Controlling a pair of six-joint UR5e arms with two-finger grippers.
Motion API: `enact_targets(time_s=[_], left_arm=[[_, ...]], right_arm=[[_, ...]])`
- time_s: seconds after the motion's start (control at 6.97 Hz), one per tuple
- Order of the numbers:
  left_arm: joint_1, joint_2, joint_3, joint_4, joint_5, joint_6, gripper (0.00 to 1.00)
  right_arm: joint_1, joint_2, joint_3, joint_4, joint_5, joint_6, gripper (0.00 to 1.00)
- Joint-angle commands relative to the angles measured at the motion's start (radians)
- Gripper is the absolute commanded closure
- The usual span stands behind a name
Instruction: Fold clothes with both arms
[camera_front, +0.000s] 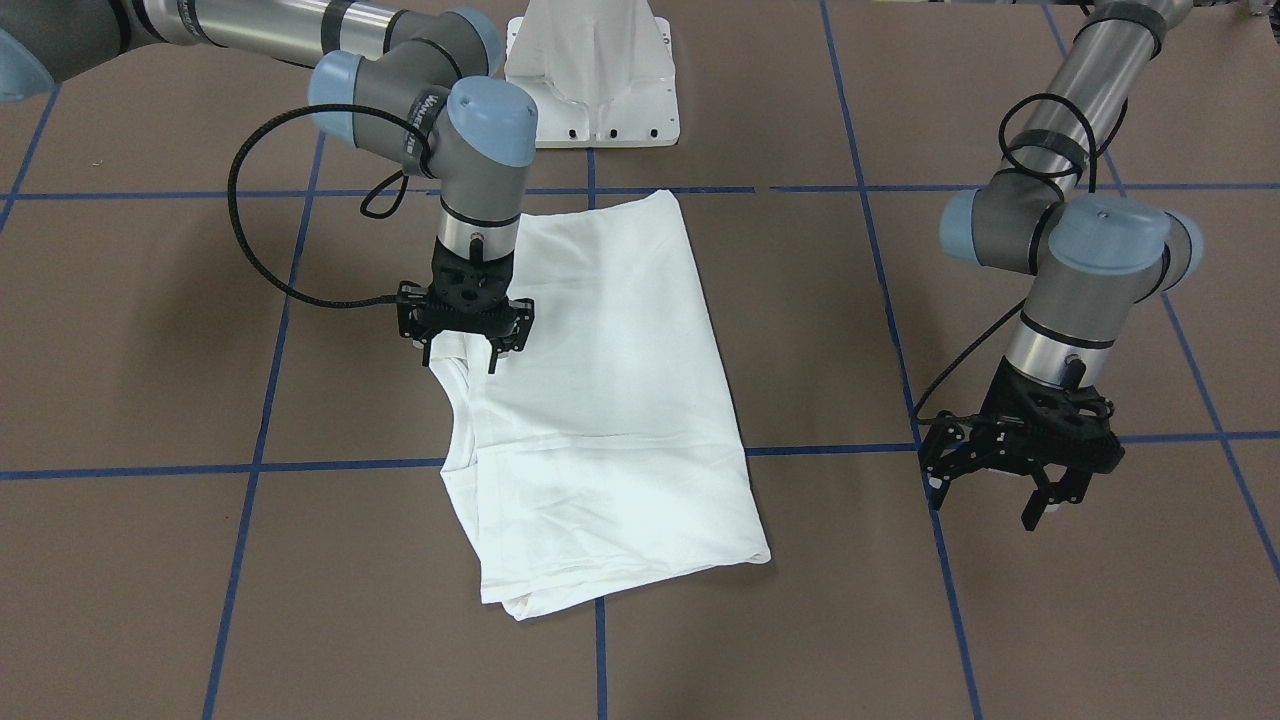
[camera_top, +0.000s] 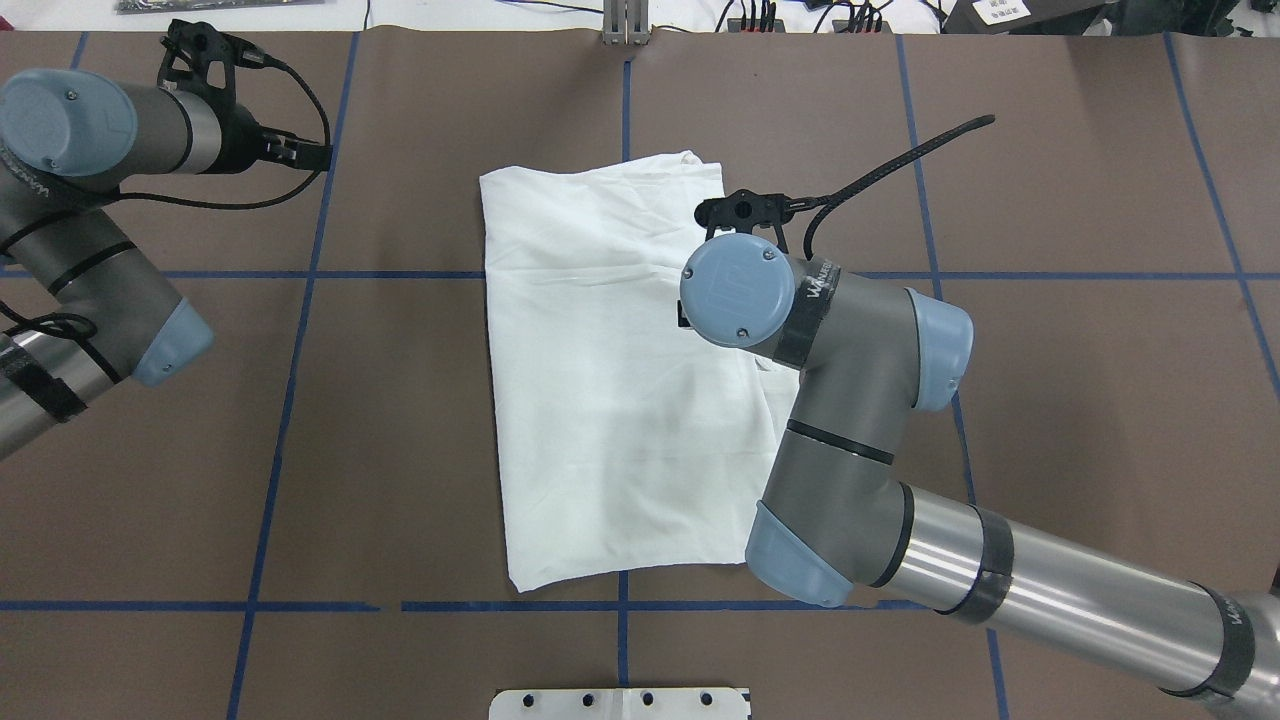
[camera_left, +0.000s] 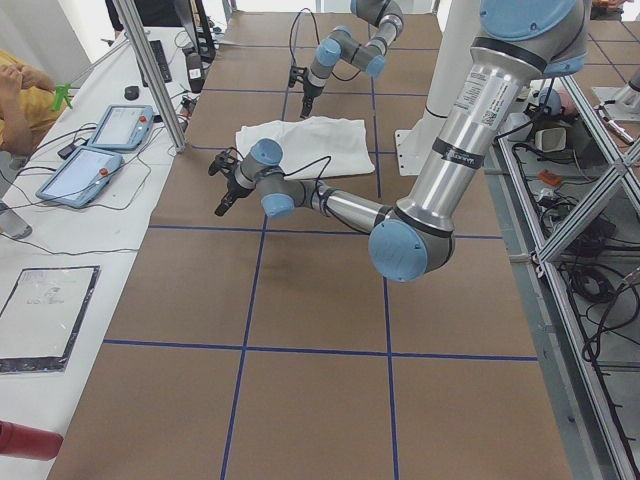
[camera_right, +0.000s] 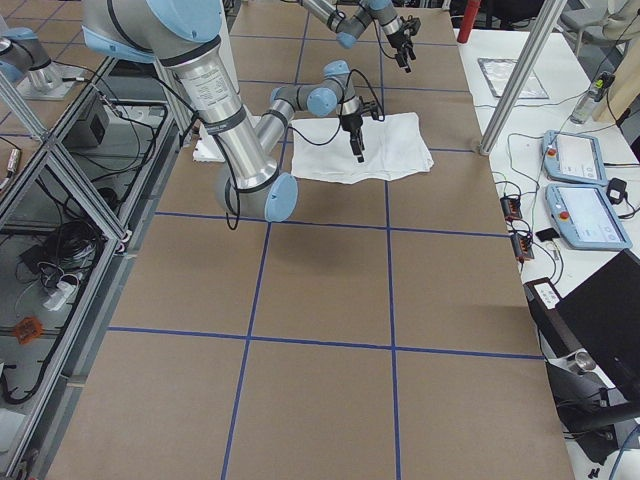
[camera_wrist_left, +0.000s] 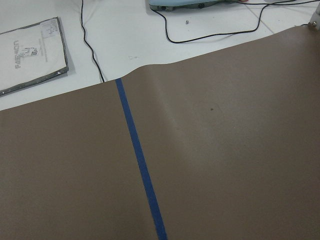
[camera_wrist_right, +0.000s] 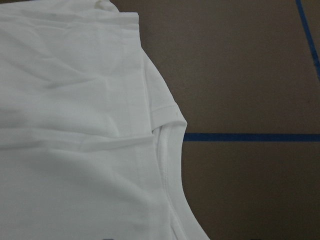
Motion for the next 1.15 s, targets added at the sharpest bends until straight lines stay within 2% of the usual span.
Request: enact_targets(time_s=[0.0, 0.14, 0.29, 0.57, 0.72, 0.86, 1.0], left_arm=[[-0.001, 0.002, -0.033, 0.003, -0.075, -0.007, 0.00], [0.000, 0.026, -0.084, 0.004, -0.103, -0.010, 0.00], [0.009, 0.069, -0.142, 0.003, -0.121, -0.033, 0.00], [0.116, 0.168, -0.297, 0.003, -0.122, -0.165, 0.00], [0.228, 0.208, -0.369, 0.006, -0.094, -0.323, 0.00], [0.350, 0.228, -0.423, 0.013, 0.008, -0.461, 0.00], [0.464, 0.226, -0.432, 0.029, 0.097, -0.547, 0.00]], right_arm=[[0.003, -0.118, 0.184, 0.082, 0.044, 0.055, 0.00], [0.000, -0.250, 0.246, 0.246, 0.067, 0.063, 0.00], [0.002, -0.345, 0.260, 0.375, 0.080, 0.065, 0.00], [-0.009, -0.481, 0.283, 0.524, 0.073, 0.167, 0.00], [-0.023, -0.534, 0.295, 0.584, 0.067, 0.192, 0.00], [-0.026, -0.570, 0.303, 0.620, 0.065, 0.193, 0.00], [-0.028, -0.573, 0.302, 0.622, 0.064, 0.210, 0.00]])
